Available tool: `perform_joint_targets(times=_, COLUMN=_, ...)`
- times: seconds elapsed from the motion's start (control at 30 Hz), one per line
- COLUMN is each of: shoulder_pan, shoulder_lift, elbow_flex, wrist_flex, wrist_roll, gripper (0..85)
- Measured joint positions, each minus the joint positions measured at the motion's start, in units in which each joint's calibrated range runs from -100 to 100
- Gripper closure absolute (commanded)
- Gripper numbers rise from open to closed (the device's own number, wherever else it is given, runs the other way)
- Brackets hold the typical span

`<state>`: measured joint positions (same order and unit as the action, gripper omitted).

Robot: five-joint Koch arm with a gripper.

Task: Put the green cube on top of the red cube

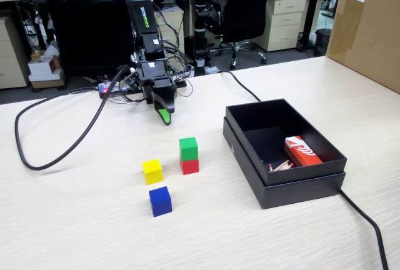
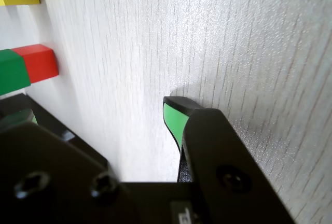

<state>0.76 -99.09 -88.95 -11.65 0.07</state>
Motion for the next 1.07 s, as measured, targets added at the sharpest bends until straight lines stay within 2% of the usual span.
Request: perform_joint_targets(times=1.07, shoulder_pan=-0.3, shoulder_lift=0.0, elbow_flex=0.0, wrist_flex=0.0, wrist_roll=0.7, gripper=37.4)
